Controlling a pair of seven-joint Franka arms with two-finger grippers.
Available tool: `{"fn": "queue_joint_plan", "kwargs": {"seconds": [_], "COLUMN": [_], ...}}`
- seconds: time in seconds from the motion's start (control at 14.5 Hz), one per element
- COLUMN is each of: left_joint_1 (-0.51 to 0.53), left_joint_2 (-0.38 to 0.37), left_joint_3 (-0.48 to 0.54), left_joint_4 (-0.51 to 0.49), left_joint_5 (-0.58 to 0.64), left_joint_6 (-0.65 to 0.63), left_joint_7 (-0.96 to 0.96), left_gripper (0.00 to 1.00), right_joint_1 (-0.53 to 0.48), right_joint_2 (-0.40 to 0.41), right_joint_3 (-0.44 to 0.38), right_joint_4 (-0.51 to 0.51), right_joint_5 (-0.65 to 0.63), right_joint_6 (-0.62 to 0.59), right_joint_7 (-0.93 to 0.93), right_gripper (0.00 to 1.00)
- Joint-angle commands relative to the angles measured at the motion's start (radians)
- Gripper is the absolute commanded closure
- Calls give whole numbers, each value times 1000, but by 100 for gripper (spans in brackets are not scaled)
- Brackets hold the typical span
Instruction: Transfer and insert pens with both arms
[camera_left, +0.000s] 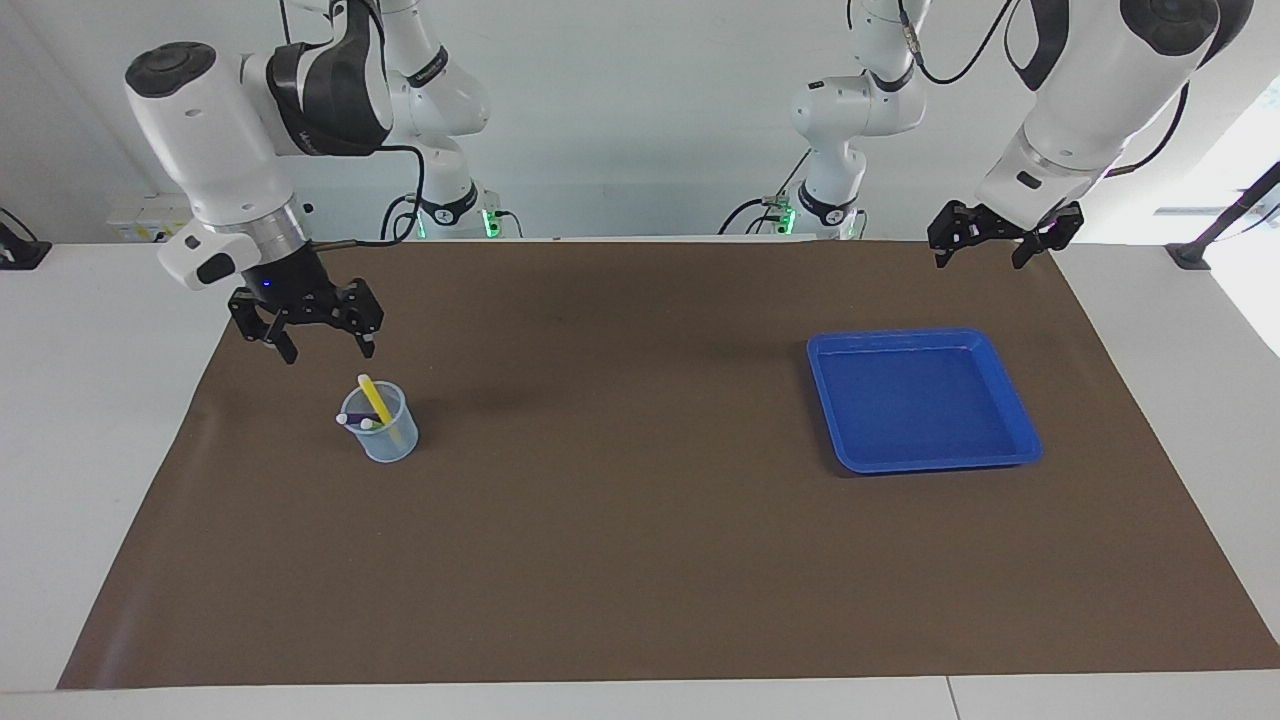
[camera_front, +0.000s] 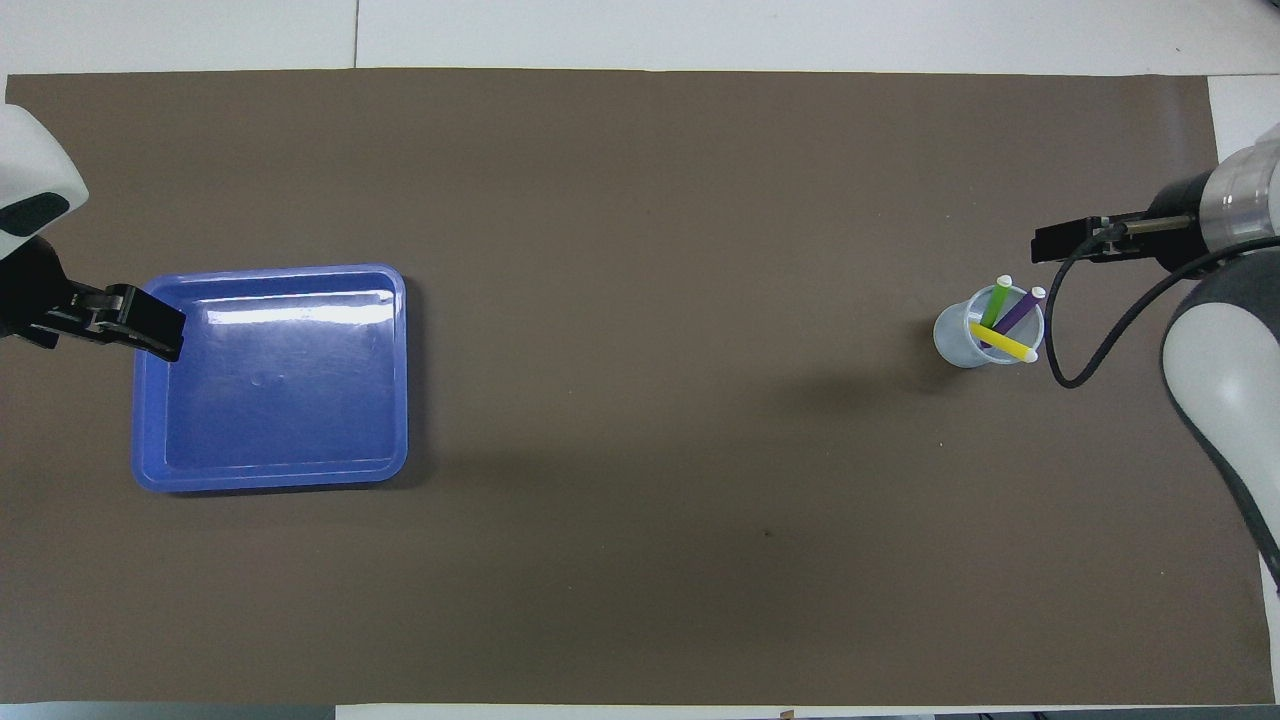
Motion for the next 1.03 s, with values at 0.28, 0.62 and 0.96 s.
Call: {"fn": "queue_joint_plan", "kwargs": {"seconds": [0.28, 0.62, 0.96], "left_joint_1": [-6, -7, -13], "left_joint_2": [-31, -2, -8], "left_joint_3": [51, 65, 65], "left_joint_4": [-74, -43, -43], "left_joint_5": [-79, -119, -118], "left_joint_6": [180, 173, 159], "left_joint_7": [16, -5, -5], "left_gripper": [0, 0, 0], "right_joint_1": [-7, 13, 57], "right_joint_2": [84, 84, 16], "right_joint_3": [6, 9, 16], "right_joint_4": [209, 245, 205], "right_joint_5": [-19, -53, -53], "right_joint_6": [-232, -303, -333], "right_joint_7": [91, 138, 168], "right_gripper": [0, 0, 0]}}
